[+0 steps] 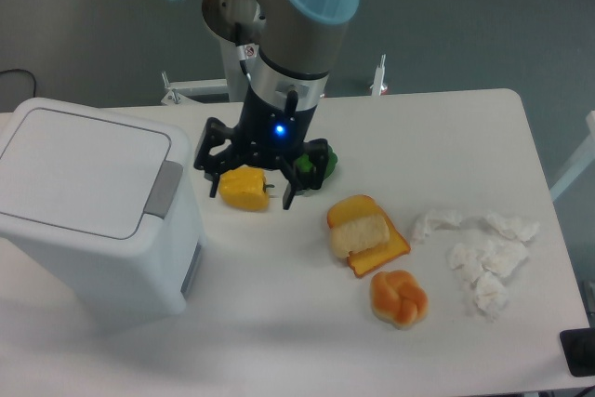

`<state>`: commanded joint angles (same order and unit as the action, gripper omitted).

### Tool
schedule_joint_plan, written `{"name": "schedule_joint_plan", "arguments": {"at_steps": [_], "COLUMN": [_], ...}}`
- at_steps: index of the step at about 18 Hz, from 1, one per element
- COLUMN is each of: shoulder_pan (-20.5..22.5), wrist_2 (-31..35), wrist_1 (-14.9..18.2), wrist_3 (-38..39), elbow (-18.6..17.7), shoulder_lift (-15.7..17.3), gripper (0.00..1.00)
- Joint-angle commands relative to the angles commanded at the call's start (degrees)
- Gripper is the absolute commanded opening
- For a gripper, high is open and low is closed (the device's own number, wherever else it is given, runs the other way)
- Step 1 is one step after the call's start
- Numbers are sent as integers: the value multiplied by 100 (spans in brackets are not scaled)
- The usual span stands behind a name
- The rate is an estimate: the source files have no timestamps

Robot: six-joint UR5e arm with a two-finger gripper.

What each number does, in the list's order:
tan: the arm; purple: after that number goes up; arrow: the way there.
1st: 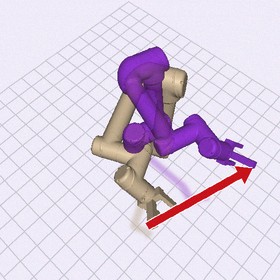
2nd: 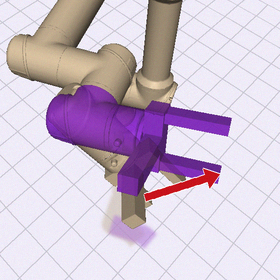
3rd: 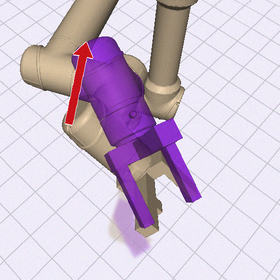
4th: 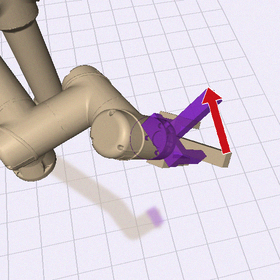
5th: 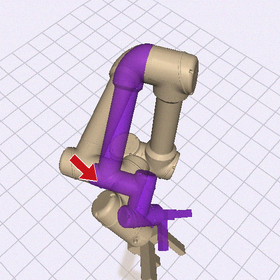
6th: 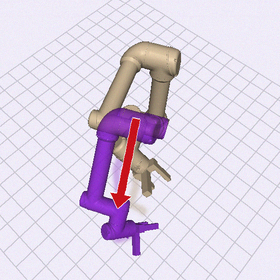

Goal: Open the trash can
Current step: 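Lower the gripper onto the lid edge beside the grey panel, then press the gripper against the lid edge until the lid flips up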

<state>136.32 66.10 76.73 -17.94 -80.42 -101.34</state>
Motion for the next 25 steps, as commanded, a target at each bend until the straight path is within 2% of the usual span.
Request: {"name": "schedule_joint_plan", "arguments": {"at_steps": [4,25], "shoulder_pan": [-88,-159], "wrist_2": [-167,-150], "wrist_1": [-17,-26], "wrist_3": [150,185], "elbow": [0,-97], "shoulder_lift": [53,-18], "gripper": [100,100]}}
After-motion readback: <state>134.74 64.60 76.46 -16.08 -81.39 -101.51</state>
